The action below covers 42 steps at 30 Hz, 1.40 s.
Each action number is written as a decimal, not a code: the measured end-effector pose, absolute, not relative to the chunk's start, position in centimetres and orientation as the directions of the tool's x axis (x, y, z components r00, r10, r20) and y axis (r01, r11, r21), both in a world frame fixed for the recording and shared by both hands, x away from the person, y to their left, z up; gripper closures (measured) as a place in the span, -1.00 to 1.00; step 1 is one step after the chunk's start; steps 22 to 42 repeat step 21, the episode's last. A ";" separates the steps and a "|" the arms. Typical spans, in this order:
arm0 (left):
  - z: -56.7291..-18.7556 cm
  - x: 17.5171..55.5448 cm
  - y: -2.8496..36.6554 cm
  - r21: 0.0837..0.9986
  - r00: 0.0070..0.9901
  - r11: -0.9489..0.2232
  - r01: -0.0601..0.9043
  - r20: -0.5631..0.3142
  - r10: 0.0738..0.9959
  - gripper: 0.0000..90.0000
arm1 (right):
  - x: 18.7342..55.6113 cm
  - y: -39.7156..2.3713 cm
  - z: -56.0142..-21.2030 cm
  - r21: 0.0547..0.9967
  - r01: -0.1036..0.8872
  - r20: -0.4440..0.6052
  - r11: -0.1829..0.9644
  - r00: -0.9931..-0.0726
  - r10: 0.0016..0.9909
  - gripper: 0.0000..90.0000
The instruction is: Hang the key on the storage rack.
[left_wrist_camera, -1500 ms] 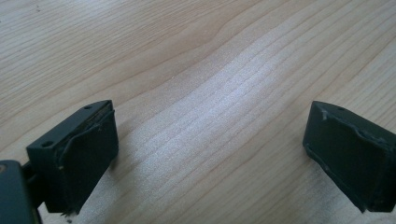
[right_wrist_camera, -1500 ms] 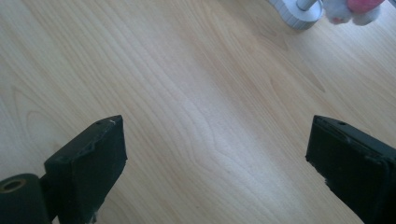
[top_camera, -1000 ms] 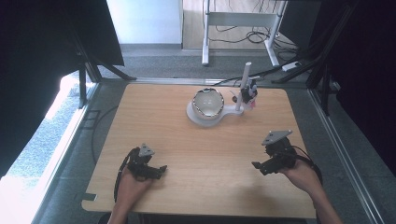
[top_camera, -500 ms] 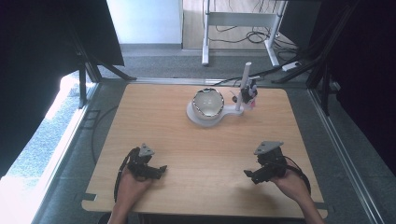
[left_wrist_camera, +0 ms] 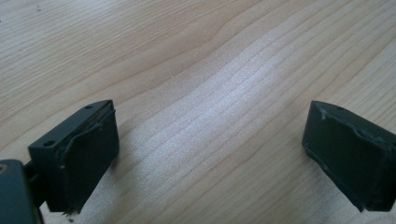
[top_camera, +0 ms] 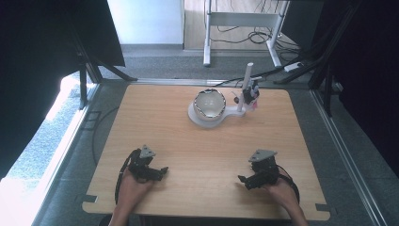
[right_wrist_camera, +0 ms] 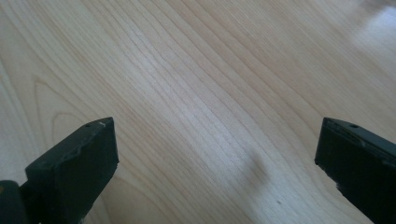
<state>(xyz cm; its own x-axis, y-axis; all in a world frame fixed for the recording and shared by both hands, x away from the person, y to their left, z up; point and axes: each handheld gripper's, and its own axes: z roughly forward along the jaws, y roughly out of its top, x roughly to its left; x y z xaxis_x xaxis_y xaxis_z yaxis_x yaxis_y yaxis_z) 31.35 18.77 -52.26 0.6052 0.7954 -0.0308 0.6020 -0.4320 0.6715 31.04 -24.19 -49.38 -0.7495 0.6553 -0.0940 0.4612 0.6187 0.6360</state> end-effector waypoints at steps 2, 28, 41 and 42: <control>-52.3 31.3 18.8 0.672 0.604 -0.431 0.602 -0.031 0.796 -0.91 | 31.2 -24.2 -50.0 0.646 0.467 -0.081 0.604 -0.744 0.663 -1.00; -52.3 31.1 18.7 0.674 0.600 -0.426 0.603 -0.032 0.799 -0.90 | 31.6 -24.5 -52.1 0.696 0.508 0.003 0.508 -0.709 0.705 -1.00; -52.3 31.1 18.7 0.674 0.600 -0.426 0.603 -0.032 0.799 -0.90 | 31.6 -24.5 -52.1 0.696 0.508 0.003 0.508 -0.709 0.705 -1.00; -52.3 31.1 18.7 0.674 0.600 -0.426 0.603 -0.032 0.799 -0.90 | 31.6 -24.5 -52.1 0.696 0.508 0.003 0.508 -0.709 0.705 -1.00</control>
